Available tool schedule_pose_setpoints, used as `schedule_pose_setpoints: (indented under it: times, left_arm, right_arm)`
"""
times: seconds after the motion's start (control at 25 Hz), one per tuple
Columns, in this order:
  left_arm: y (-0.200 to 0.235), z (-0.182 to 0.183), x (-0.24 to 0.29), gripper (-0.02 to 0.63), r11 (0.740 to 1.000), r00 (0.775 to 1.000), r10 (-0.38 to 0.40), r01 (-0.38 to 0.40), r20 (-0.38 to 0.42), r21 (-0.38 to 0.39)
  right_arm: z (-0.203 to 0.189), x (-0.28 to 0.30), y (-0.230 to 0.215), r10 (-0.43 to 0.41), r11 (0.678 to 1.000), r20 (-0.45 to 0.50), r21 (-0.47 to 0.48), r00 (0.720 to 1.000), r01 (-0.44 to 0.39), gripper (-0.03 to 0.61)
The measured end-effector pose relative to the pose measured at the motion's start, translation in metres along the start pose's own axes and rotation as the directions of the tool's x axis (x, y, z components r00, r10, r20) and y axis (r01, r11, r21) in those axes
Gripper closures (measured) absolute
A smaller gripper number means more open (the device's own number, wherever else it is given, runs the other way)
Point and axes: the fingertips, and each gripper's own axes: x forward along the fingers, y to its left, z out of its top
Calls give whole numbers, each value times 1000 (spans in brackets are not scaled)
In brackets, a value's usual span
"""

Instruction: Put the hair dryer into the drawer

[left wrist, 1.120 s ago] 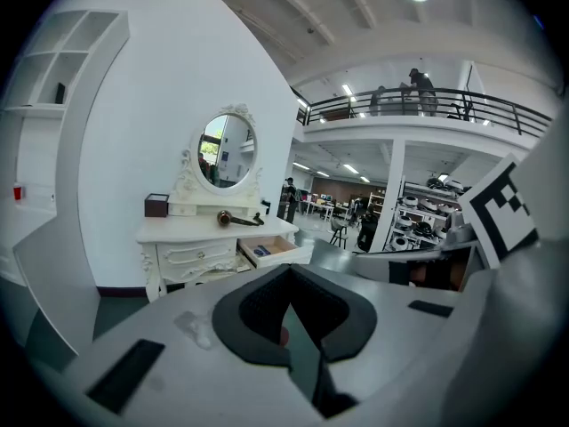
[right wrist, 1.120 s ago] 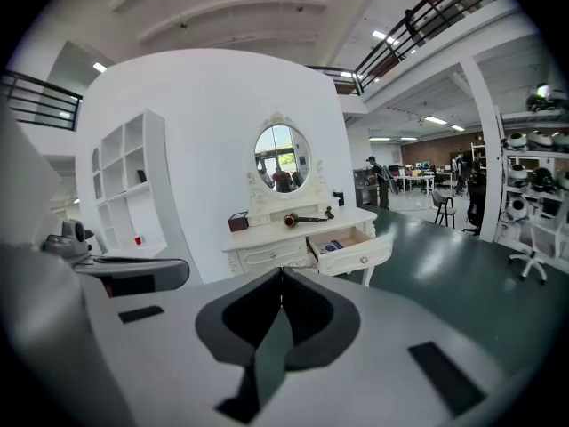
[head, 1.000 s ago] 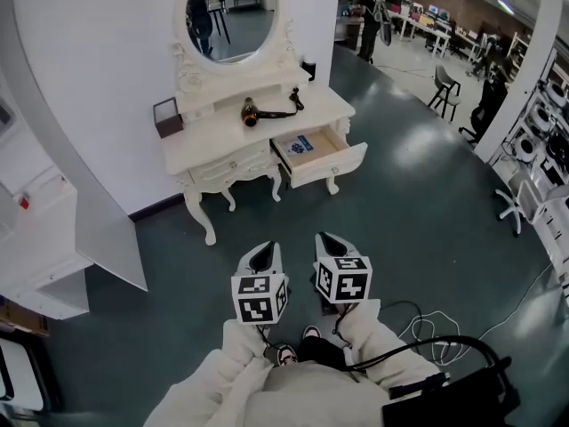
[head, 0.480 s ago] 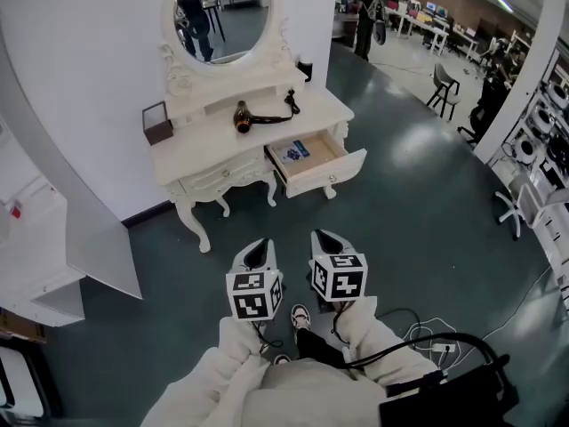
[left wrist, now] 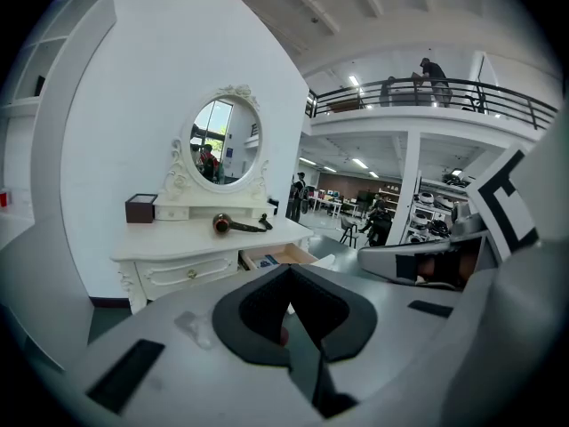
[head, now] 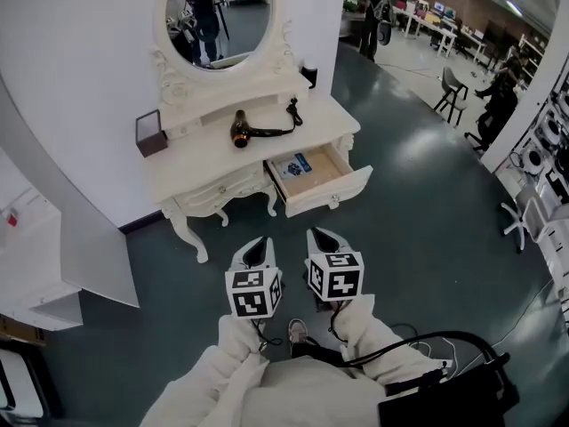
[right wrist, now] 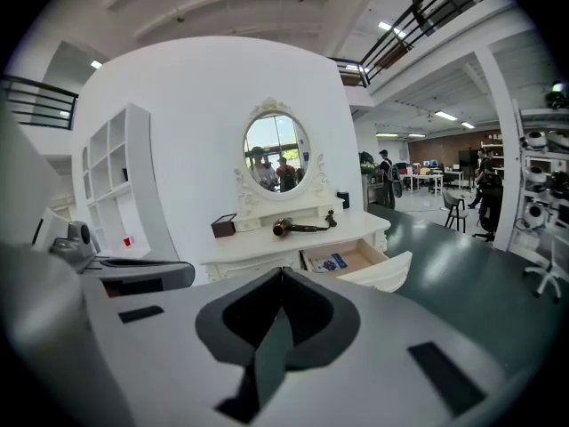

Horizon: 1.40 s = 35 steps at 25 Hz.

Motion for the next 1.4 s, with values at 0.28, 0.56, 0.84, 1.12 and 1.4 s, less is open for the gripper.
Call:
schedule_pose_setpoints:
  times: [0.28, 0.56, 0.84, 1.12, 1.4]
  left_arm:
    - [5, 27, 55, 618, 1000, 1000, 15, -15, 5, -5]
    - [12, 44, 101, 618, 999, 999, 45, -45, -1, -14]
    - [22, 40, 126, 618, 997, 996, 80, -81, -36, -8]
    - [33, 47, 152, 618, 995, 994, 94, -95, -53, -19]
    - [47, 68, 188, 618, 997, 996, 79, -78, -44, 10]
  right_arm:
    - [31, 47, -29, 24, 999, -6, -20, 1000, -24, 517]
    - [53, 90, -52, 75, 996, -16, -36, 997, -76, 517]
    - [53, 121, -68, 100, 995, -44, -6, 994, -101, 517]
    - [51, 144, -79, 106, 994, -79, 9, 991, -106, 517]
    - [70, 178, -97, 86, 996, -61, 33, 994, -84, 517]
